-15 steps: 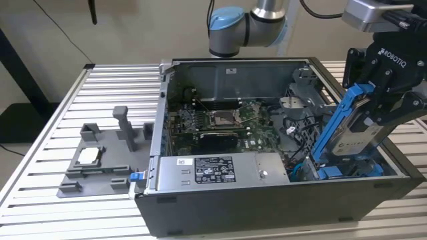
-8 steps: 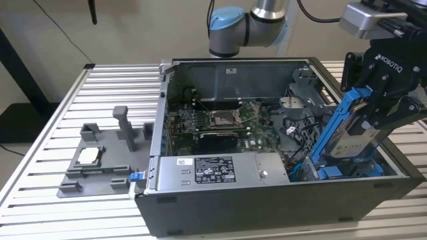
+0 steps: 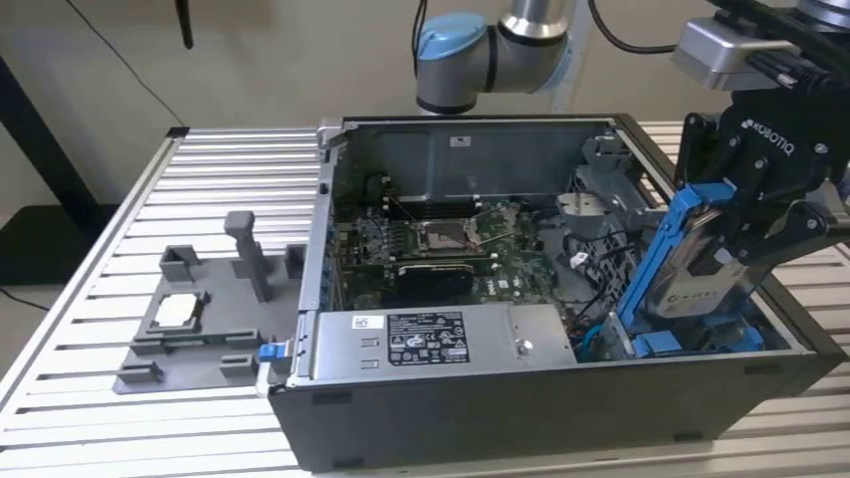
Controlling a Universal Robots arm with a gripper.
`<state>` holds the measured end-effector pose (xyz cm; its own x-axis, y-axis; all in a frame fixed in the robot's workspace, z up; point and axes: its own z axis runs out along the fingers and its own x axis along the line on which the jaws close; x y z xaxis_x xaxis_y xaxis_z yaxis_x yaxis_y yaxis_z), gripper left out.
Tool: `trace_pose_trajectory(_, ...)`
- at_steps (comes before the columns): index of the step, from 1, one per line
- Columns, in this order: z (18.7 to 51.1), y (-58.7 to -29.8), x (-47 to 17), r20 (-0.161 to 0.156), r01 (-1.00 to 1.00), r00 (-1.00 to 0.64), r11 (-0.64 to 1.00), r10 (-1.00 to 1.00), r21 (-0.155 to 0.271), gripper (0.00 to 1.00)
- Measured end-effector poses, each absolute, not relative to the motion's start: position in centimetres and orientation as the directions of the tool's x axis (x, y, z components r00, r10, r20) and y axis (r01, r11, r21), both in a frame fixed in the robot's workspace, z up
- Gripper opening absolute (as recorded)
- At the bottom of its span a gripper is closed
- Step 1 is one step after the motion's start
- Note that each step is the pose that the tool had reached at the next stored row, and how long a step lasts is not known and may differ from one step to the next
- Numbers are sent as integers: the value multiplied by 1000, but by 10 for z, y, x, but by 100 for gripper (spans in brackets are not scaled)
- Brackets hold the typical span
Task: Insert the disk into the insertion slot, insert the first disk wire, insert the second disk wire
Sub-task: 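Insert the disk into the insertion slot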
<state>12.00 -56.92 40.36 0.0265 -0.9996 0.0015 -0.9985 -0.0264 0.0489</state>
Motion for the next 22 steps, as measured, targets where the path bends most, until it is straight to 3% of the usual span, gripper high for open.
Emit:
trace_pose_trajectory(10,412,-569,135,0,-992,27,-27,-1000,120,33)
trace_pose_trajectory(22,404,-569,137,1,-992,29,-29,-1000,123,33)
